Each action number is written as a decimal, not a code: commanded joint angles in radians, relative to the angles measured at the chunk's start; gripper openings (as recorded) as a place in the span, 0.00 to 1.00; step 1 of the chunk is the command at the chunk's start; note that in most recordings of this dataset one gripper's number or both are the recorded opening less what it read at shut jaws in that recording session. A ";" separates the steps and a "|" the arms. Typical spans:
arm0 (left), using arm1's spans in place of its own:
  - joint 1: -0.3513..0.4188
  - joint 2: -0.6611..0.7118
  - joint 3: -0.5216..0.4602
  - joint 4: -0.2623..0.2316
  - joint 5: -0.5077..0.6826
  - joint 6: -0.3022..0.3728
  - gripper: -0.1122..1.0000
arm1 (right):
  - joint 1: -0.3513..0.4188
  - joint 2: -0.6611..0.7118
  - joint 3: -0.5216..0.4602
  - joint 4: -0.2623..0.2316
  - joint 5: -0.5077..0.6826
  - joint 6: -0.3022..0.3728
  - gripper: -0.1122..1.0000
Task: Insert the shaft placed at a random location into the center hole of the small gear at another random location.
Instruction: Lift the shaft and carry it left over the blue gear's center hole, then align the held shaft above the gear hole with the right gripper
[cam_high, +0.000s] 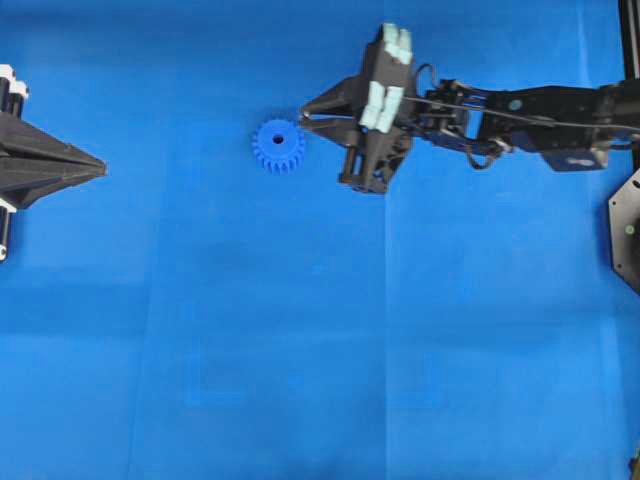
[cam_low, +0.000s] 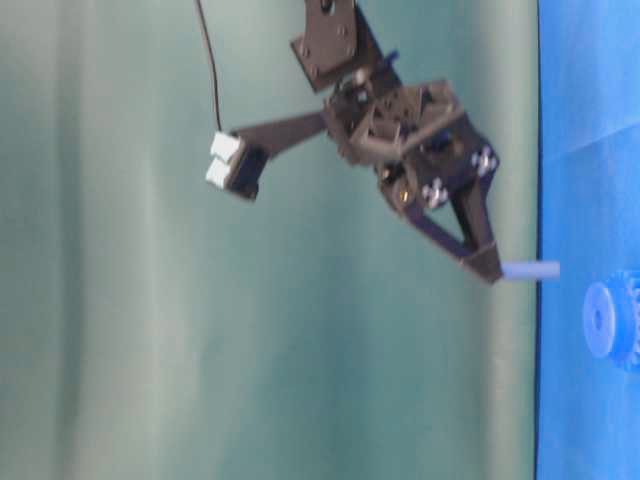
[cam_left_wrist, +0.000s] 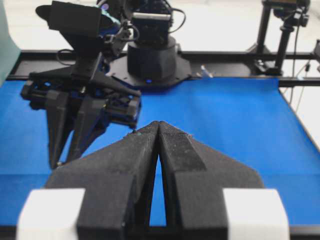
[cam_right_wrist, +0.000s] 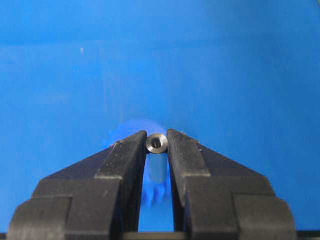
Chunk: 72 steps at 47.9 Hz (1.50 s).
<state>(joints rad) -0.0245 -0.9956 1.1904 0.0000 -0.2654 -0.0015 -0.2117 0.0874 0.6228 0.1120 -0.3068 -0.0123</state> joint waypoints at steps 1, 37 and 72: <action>0.003 0.005 -0.009 0.002 -0.008 -0.002 0.11 | 0.002 0.003 -0.055 -0.005 0.005 0.002 0.13; 0.003 0.005 -0.009 0.002 -0.008 -0.002 0.11 | 0.011 0.061 -0.112 -0.012 0.011 0.005 0.13; 0.003 0.003 -0.009 0.002 -0.006 -0.002 0.11 | 0.011 0.106 -0.101 -0.008 -0.008 0.005 0.13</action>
<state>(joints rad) -0.0230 -0.9971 1.1904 0.0000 -0.2654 -0.0015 -0.2025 0.2117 0.5323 0.1028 -0.3053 -0.0092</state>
